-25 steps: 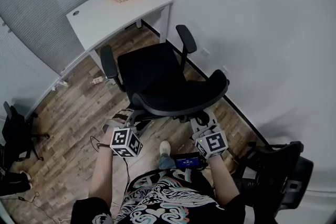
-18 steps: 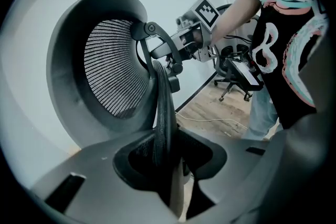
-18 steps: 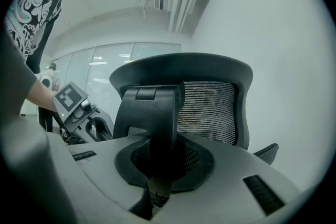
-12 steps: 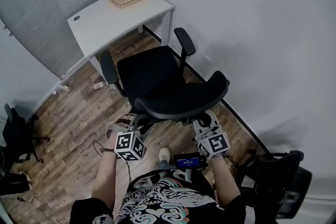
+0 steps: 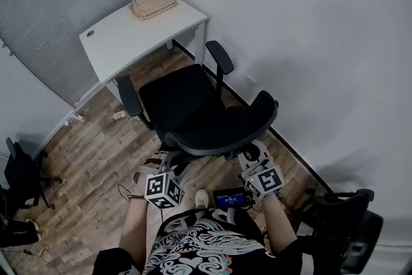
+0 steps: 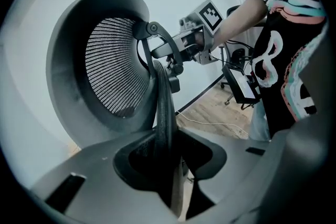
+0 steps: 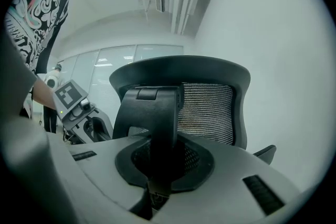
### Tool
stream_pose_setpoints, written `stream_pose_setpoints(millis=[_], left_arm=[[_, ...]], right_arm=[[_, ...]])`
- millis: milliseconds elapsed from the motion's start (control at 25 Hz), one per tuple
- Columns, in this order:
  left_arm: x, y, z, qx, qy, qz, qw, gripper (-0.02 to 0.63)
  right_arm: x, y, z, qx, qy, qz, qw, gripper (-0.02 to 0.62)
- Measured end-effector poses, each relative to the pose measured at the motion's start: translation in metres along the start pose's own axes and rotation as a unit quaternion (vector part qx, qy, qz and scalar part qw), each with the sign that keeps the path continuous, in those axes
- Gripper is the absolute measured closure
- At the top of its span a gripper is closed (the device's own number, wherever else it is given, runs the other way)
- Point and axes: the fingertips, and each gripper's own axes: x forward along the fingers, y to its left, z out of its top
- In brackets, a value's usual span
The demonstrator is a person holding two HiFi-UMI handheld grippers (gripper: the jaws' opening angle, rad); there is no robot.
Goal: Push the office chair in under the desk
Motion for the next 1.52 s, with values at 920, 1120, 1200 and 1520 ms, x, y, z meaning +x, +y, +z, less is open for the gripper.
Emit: stream_pose_setpoints(millis=[920, 1120, 1200, 1520], left_arm=[[0.037, 0.030, 0.017, -0.022, 0.013, 0.022, 0.9994, 0.462], [0.045, 0.037, 0.020, -0.036, 0.021, 0.020, 0.9989, 0.462], [0.049, 0.041, 0.022, -0.040, 0.022, 0.020, 0.9988, 0.462], [0.061, 0.068, 0.028, -0.057, 0.024, 0.026, 0.9978, 0.462]], right_arm=[[0.026, -0.050, -0.005, 0.001, -0.006, 0.026, 1.000, 0.541], [0.034, -0.060, -0.006, 0.001, -0.008, 0.035, 0.999, 0.540], [0.038, -0.066, -0.005, 0.002, -0.008, 0.038, 0.999, 0.540], [0.064, -0.090, 0.003, -0.001, -0.016, 0.040, 0.999, 0.541]])
